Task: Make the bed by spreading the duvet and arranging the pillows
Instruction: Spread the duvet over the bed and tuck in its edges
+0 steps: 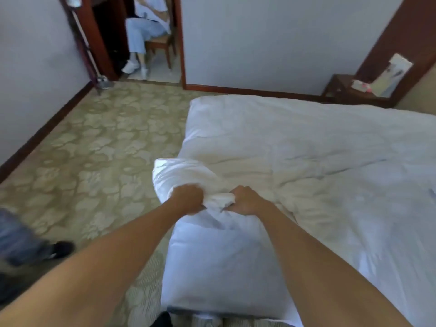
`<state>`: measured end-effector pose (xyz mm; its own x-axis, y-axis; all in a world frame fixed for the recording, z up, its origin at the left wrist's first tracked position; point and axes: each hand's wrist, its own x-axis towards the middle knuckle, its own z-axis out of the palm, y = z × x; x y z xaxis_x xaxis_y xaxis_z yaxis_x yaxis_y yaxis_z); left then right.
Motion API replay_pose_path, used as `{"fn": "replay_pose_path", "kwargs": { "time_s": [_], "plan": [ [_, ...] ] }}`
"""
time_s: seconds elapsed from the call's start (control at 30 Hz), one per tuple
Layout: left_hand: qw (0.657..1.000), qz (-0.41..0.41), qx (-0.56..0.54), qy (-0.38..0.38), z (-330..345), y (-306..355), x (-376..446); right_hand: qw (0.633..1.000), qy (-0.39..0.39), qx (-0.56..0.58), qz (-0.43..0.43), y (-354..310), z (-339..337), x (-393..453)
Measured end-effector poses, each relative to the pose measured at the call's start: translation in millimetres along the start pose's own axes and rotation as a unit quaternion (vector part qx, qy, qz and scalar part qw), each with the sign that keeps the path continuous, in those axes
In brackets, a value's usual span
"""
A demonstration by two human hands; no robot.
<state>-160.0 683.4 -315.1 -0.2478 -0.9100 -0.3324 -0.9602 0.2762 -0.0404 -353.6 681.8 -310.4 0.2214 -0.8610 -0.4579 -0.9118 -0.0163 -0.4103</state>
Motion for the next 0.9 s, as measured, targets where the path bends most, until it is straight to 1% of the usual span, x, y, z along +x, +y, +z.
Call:
{"fn": "replay_pose_path", "kwargs": {
  "time_s": [0.1, 0.17, 0.3, 0.43, 0.53, 0.63, 0.73, 0.83, 0.9],
  "plan": [
    [0.996, -0.071, -0.046, -0.042, 34.6, -16.5, -41.4, 0.999, -0.04, -0.021, -0.025, -23.8, 35.9, -11.3],
    [0.992, -0.096, -0.059, -0.055, 54.7, -22.6, -71.0, 0.997, -0.06, -0.04, -0.039, -38.2, 58.1, -21.9],
    [0.986, -0.138, -0.085, -0.037, 89.9, -24.3, -131.4, 0.992, -0.092, -0.078, -0.042, -62.5, 91.3, -51.7],
    [0.977, -0.169, -0.129, -0.019, 101.6, -18.7, -187.3, 0.988, -0.089, -0.116, -0.042, -84.3, 112.7, -89.4],
    [0.974, -0.175, -0.143, 0.005, 114.0, -9.2, -229.5, 0.986, -0.093, -0.135, -0.042, -91.8, 133.1, -127.1],
    [0.973, -0.178, -0.144, 0.015, 126.3, 2.1, -261.6, 0.986, -0.082, -0.133, -0.056, -88.6, 152.8, -161.0],
    [0.975, -0.167, -0.143, -0.01, 139.5, 13.0, -281.6, 0.988, -0.075, -0.117, -0.063, -79.4, 168.6, -188.6],
    [0.975, -0.171, -0.13, -0.055, 148.9, 23.3, -295.2, 0.991, -0.091, -0.06, -0.079, -73.3, 169.4, -217.9],
    [0.975, -0.158, -0.13, -0.082, 145.4, 38.3, -300.2, 0.994, -0.088, 0.0, -0.067, -62.5, 162.4, -235.5]
  ]
}}
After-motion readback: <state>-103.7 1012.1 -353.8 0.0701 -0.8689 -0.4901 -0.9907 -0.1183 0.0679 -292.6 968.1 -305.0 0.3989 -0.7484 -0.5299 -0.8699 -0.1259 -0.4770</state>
